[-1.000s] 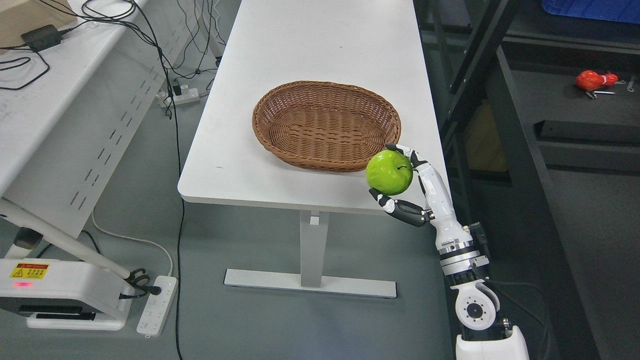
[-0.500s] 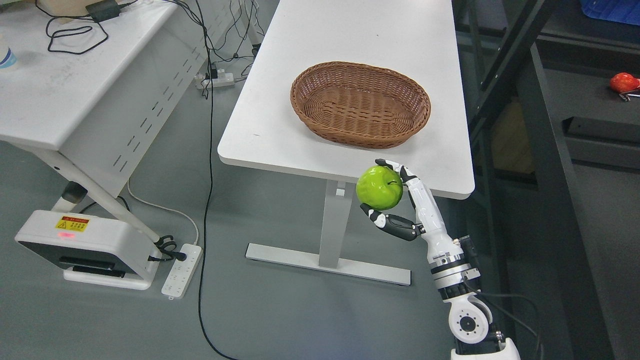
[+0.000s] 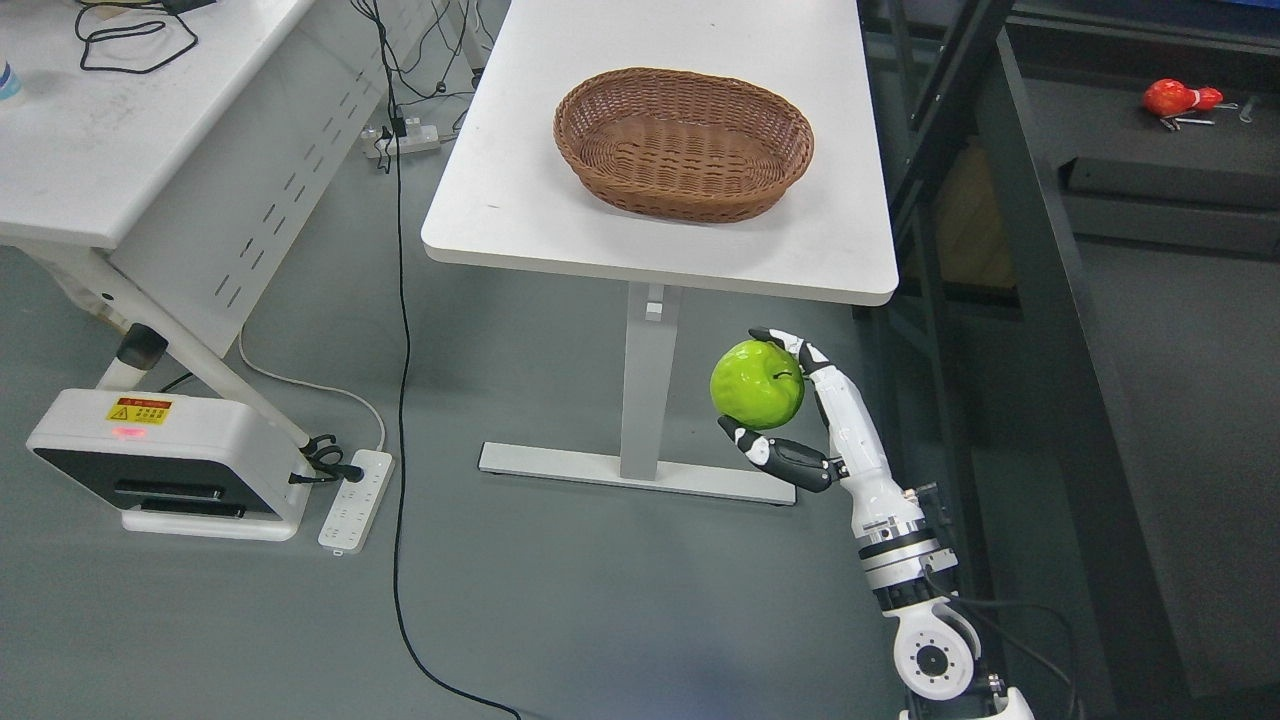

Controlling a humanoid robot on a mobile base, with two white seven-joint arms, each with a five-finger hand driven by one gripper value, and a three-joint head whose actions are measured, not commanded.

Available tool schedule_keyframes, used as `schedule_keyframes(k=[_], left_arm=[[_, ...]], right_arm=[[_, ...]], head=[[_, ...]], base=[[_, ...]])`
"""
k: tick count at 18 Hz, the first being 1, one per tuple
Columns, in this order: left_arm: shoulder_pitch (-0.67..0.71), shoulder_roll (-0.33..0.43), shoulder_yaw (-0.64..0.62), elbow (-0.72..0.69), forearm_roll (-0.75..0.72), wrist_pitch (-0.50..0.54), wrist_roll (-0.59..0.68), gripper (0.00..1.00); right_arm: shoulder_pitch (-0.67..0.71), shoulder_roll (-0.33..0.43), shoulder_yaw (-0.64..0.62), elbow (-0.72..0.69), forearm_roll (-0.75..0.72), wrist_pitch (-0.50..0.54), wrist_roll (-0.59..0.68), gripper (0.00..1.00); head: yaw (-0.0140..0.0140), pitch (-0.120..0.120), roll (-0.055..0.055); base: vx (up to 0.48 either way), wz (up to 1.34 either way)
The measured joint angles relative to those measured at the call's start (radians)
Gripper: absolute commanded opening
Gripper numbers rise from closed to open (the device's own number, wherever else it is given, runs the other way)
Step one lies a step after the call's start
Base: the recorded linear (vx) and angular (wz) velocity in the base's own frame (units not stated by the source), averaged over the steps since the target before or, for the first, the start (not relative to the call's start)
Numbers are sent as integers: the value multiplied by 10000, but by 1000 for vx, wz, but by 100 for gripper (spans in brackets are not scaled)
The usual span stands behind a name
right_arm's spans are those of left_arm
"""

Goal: Place green apple on left shelf middle layer
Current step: 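Hold the green apple in the right hand while turning toward the shelf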

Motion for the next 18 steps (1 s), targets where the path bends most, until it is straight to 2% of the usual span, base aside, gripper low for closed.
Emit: schedule_keyframes(k=[18], left_arm=[[0,0,0,1,-1,-7,0,100]], right_arm=[[90,0,-593,-29,-132,-176,-50,1]], head=[[0,0,0]], base=[[-249,-88]])
